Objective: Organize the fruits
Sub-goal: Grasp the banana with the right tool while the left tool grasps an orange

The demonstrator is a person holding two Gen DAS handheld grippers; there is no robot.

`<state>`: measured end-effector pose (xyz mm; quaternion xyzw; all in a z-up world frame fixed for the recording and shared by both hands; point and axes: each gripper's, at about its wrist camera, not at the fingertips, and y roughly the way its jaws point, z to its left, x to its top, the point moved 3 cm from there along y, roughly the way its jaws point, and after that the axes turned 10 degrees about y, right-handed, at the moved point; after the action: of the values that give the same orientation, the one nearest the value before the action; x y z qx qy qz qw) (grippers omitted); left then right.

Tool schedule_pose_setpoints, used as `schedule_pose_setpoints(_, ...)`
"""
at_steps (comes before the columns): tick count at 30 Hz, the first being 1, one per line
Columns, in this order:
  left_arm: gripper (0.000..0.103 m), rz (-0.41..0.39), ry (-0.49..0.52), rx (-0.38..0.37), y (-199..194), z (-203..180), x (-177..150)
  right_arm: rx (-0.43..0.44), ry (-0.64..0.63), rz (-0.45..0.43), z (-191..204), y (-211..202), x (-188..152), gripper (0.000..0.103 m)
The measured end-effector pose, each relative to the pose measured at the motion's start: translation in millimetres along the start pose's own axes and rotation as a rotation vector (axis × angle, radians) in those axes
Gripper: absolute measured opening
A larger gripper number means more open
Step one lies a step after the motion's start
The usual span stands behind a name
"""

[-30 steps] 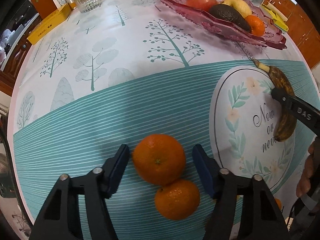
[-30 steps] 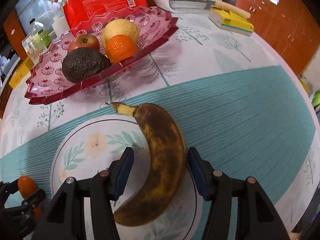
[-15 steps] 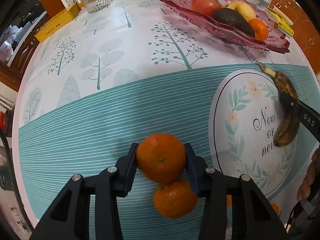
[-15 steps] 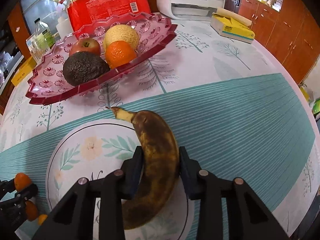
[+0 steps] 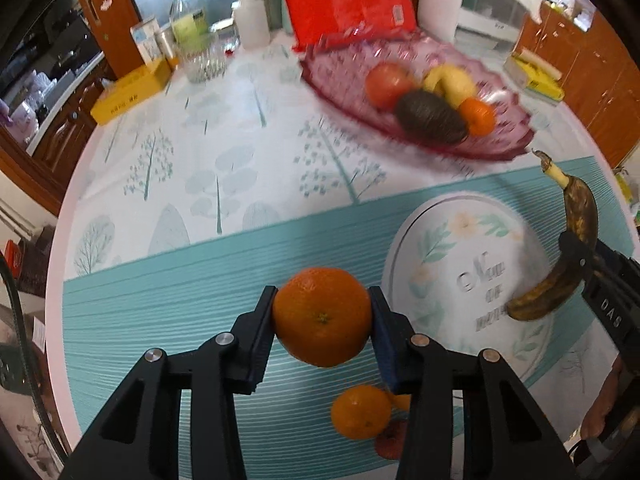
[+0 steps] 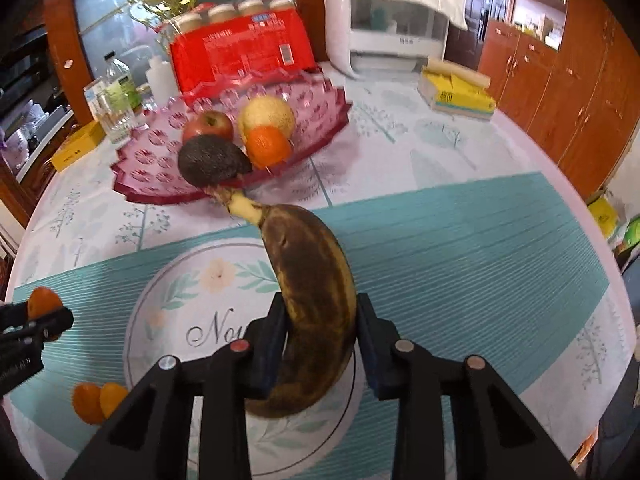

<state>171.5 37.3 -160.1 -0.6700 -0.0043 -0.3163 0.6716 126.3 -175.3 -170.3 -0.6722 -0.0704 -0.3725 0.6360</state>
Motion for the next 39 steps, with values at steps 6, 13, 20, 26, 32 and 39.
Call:
schedule_pose_setpoints(6, 0.042, -0.068, 0.018, -0.030, -34, -10, 16, 0.010, -0.016, -0.091, 1, -40, 17, 0.033)
schedule_pose_setpoints(13, 0.042, -0.167, 0.022, -0.067, -76, -14, 53, 0.014, -0.043, -0.187, -2, -87, 58, 0.033)
schedule_pose_setpoints(20, 0.042, -0.257, 0.032, -0.038, -101, -11, 109, 0.067, -0.071, -0.226, 3, -112, 122, 0.033)
schedule_pose_setpoints(26, 0.043, -0.229, 0.032, -0.001, -76, -13, 151, 0.130, -0.094, -0.199, 16, -91, 170, 0.033)
schedule_pose_setpoints(32, 0.043, -0.122, 0.016, 0.039, -20, -21, 173, 0.160, -0.136, -0.127, 26, -35, 182, 0.033)
schedule_pose_setpoints(39, 0.043, -0.019, 0.009, 0.107, 38, -28, 179, 0.162, -0.217, -0.009, 43, 40, 173, 0.033)
